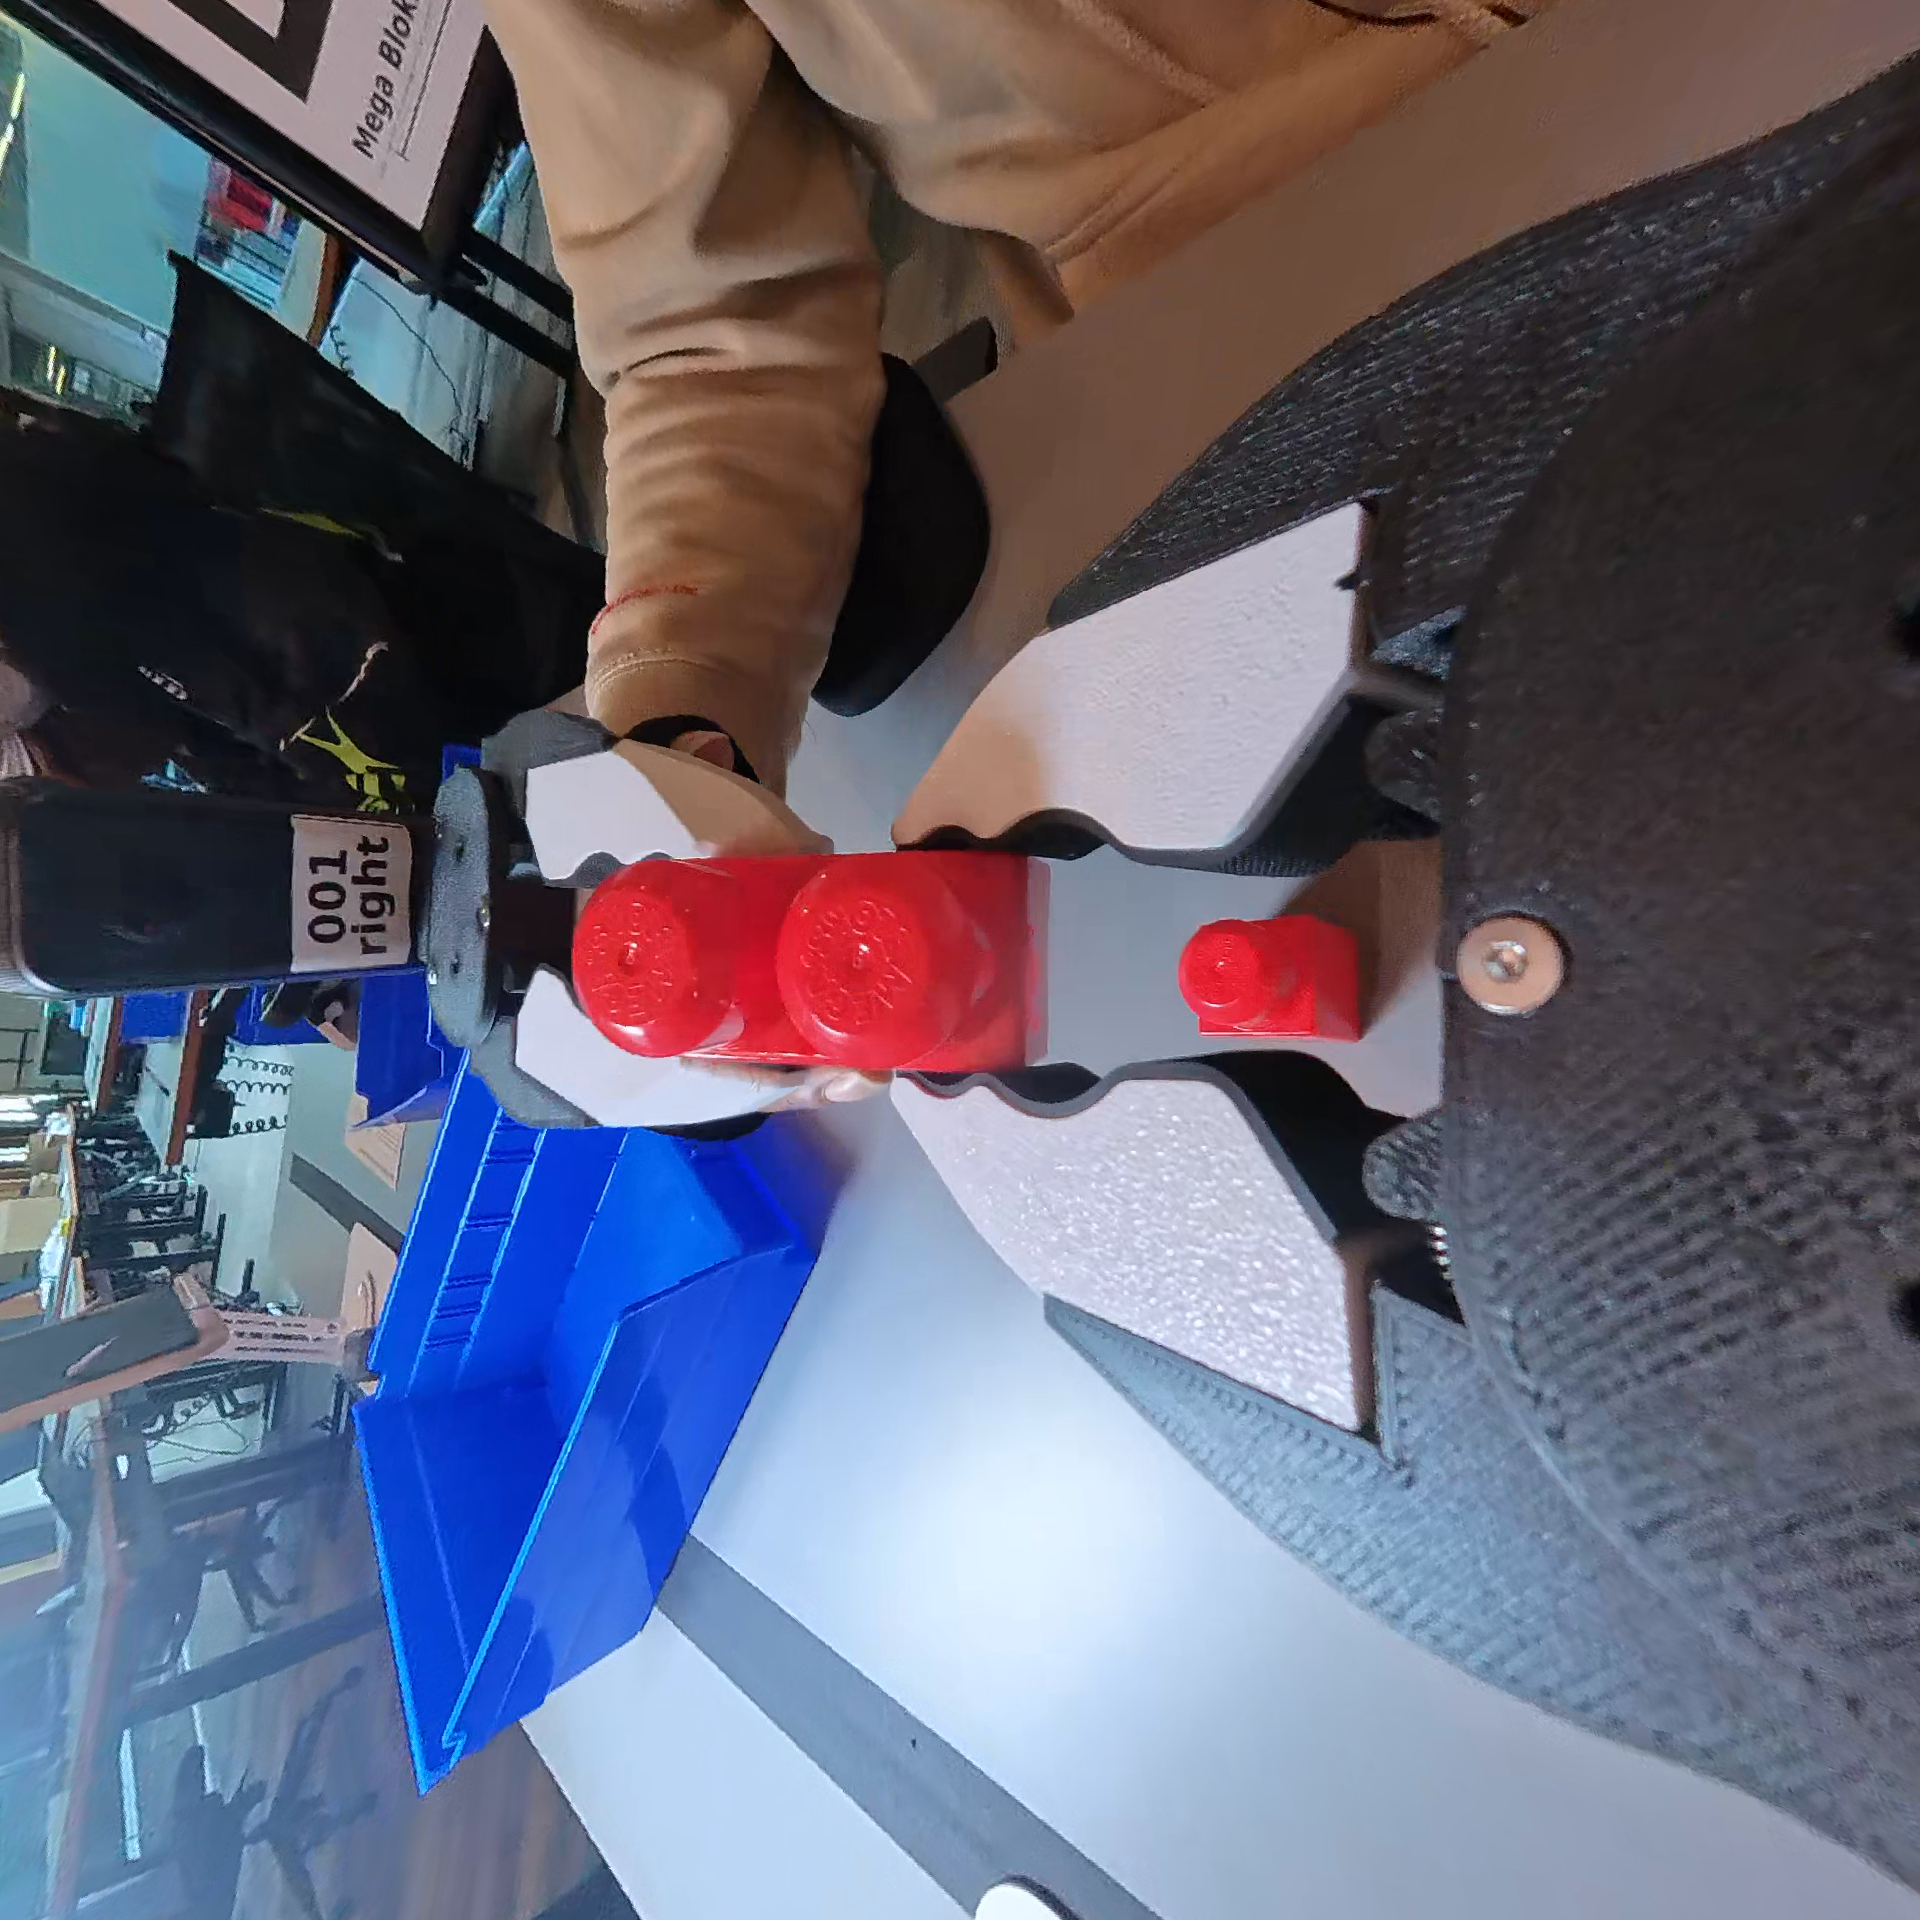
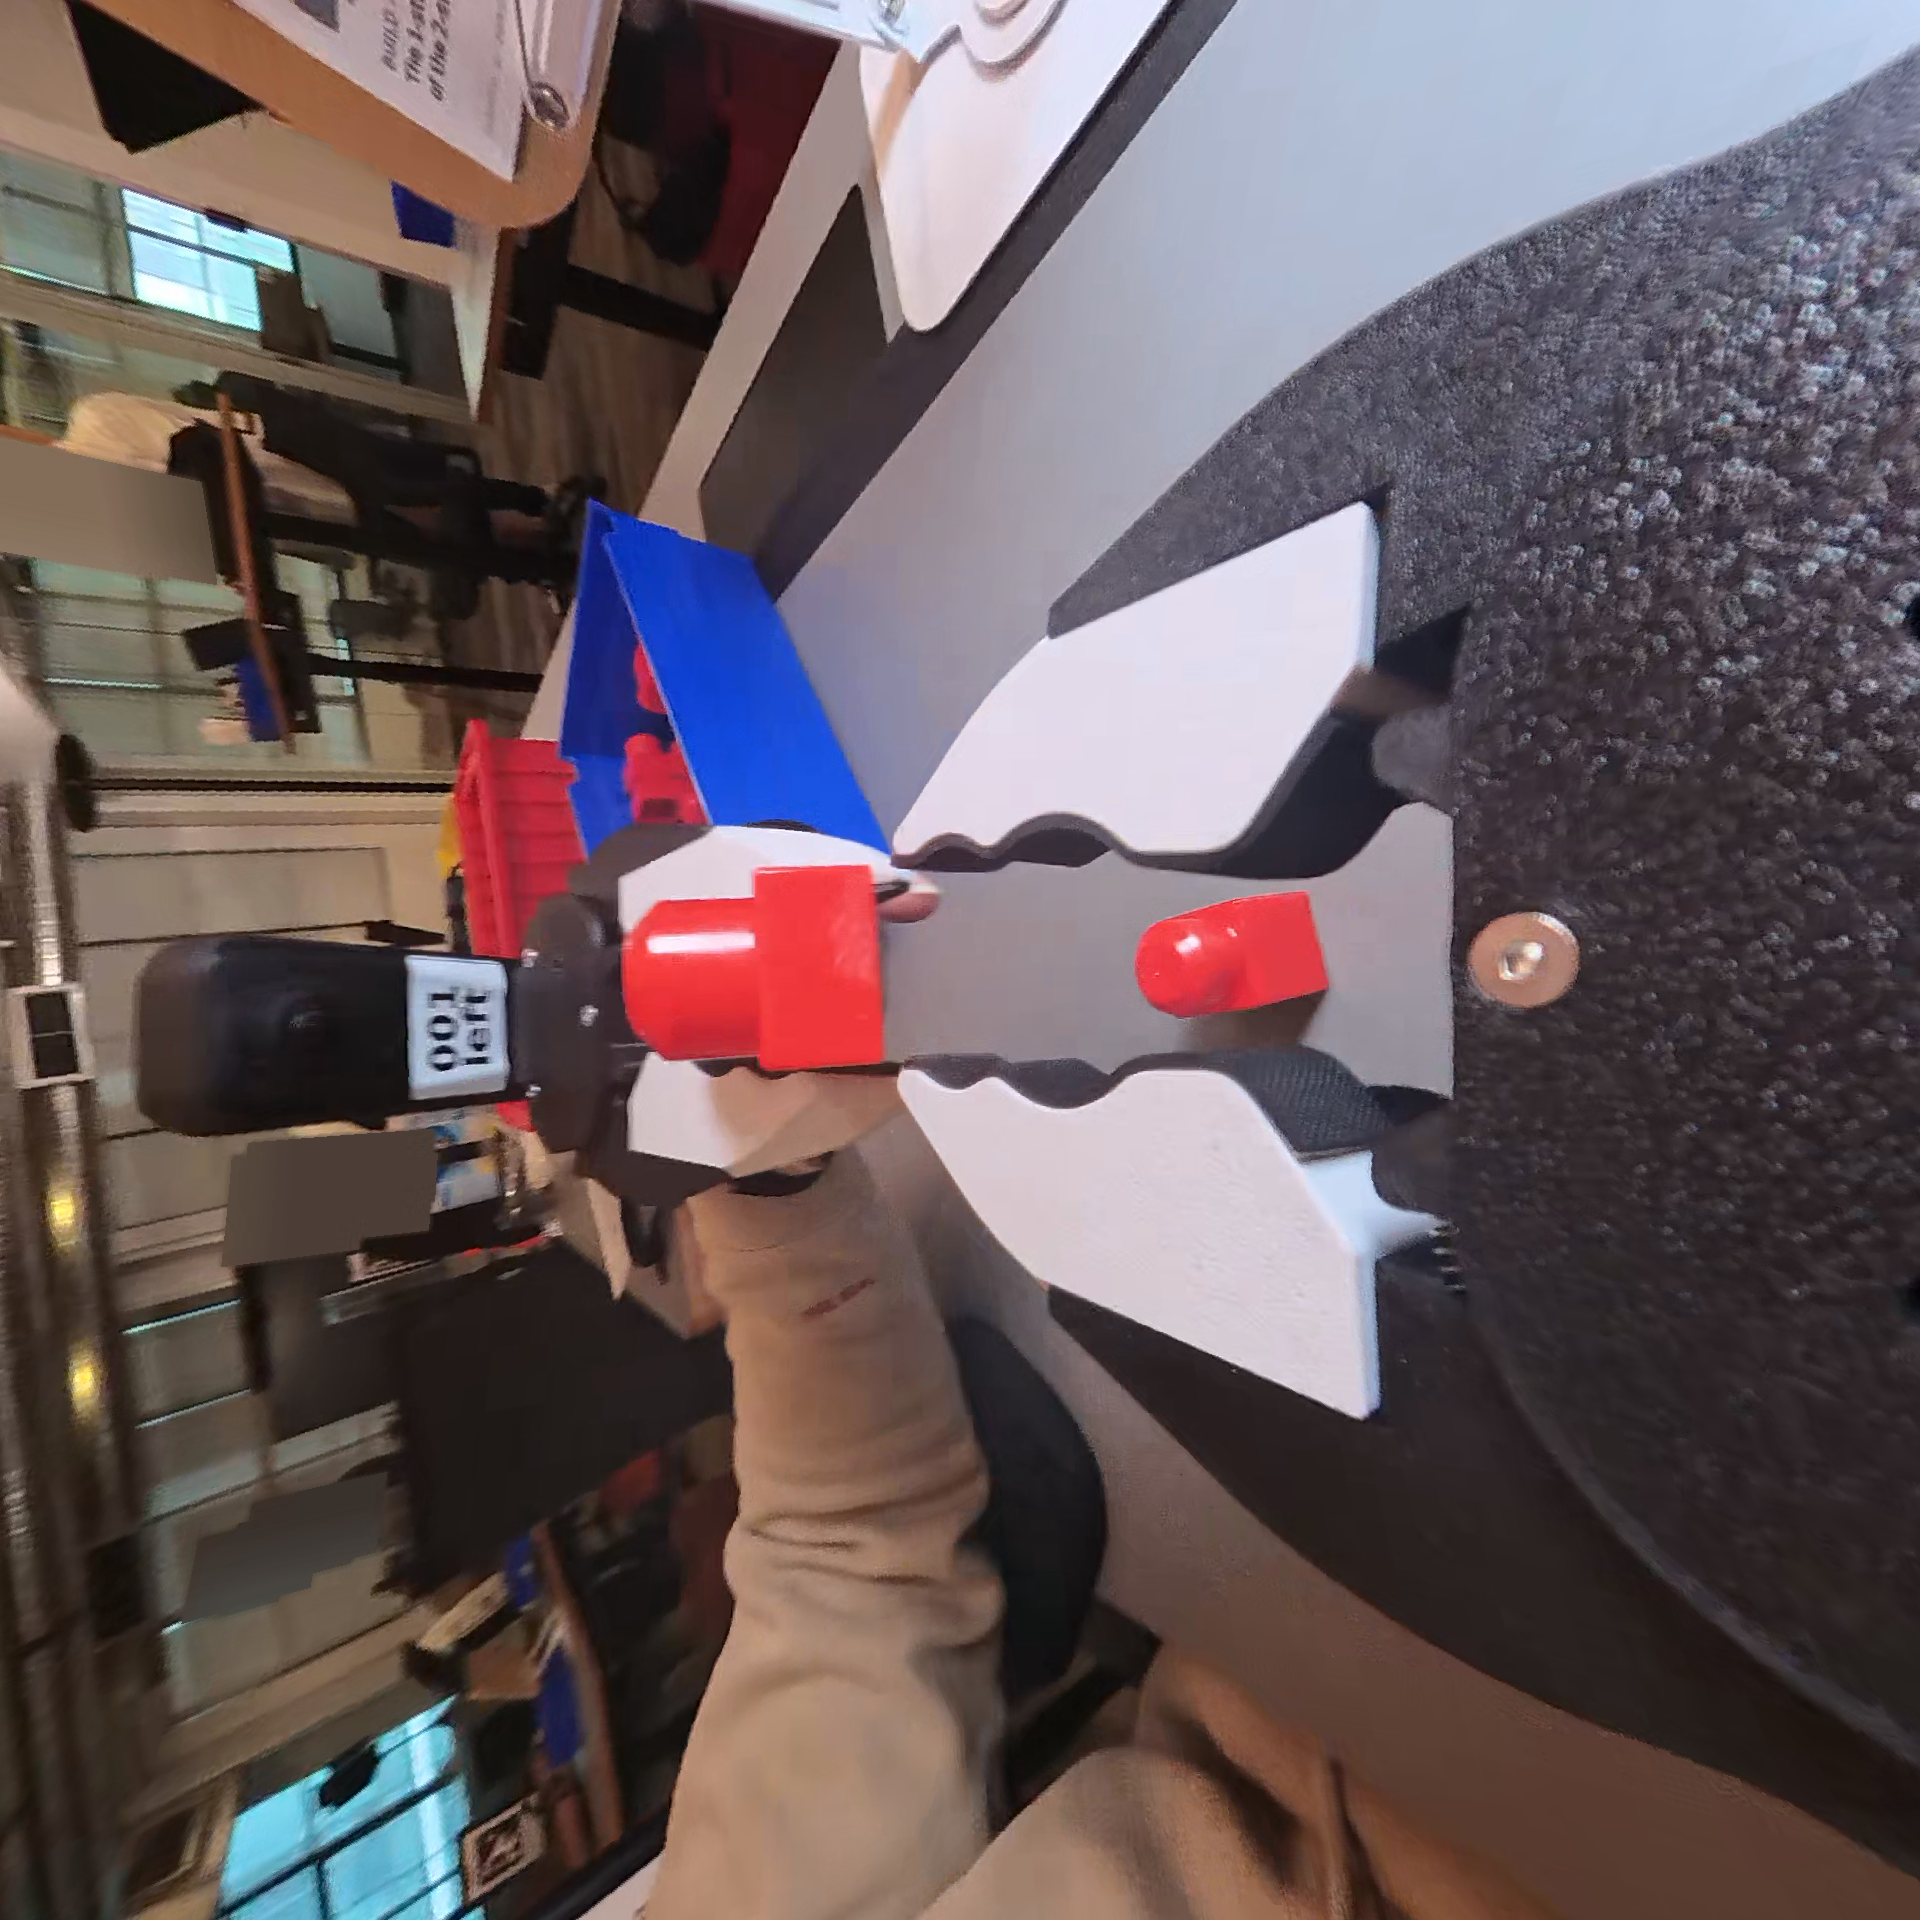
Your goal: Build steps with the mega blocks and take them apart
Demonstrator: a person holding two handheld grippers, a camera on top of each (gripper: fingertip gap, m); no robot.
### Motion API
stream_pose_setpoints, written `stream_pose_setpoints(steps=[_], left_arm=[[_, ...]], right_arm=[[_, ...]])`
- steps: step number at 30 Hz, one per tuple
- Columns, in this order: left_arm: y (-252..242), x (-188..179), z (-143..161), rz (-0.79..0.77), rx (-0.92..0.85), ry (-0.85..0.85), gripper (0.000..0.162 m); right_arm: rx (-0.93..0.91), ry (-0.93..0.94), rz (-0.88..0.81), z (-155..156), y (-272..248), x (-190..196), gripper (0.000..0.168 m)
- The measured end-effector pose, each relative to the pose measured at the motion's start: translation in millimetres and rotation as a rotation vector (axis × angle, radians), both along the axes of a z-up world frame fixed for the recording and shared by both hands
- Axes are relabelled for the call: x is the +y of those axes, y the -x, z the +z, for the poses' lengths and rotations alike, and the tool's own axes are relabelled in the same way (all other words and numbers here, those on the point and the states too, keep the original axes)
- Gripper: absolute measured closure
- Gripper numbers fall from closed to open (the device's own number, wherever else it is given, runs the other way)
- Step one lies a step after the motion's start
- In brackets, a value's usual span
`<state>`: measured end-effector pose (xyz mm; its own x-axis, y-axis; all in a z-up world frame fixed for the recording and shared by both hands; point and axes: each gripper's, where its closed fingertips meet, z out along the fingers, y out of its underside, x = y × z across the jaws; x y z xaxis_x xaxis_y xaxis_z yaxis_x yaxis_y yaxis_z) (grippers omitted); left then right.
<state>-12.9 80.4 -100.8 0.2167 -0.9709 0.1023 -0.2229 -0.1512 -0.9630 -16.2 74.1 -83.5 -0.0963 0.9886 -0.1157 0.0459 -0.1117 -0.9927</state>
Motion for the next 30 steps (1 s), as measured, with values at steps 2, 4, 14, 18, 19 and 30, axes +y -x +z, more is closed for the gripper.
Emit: stream_pose_setpoints(steps=[2, 4, 14, 18, 19, 30], left_arm=[[6, -1, 0, 0.003, 0.024, -0.003, 0.125], [8, -4, -5, -0.003, 0.072, -0.023, 0.125], [9, -16, -22, -0.021, 0.185, -0.015, 0.125], [4, -23, -25, -0.042, 0.183, 0.018, 0.125], [4, -24, -25, -0.048, 0.184, 0.013, 0.125], [23, -20, -142, -0.037, 0.744, 0.065, 0.112]], right_arm=[[-0.034, -0.005, -0.002, -6, 0, 0, 0.134], [-0.038, 0.010, 0.014, -9, 2, -2, 0.133], [-0.073, -0.001, 0.030, -18, 9, -9, 0.129], [-0.105, -0.023, 0.048, -21, 9, -13, 0.131], [-0.111, -0.028, 0.046, -21, 8, -13, 0.131], [-0.115, 0.068, -0.146, -35, -29, 46, 0.131]])
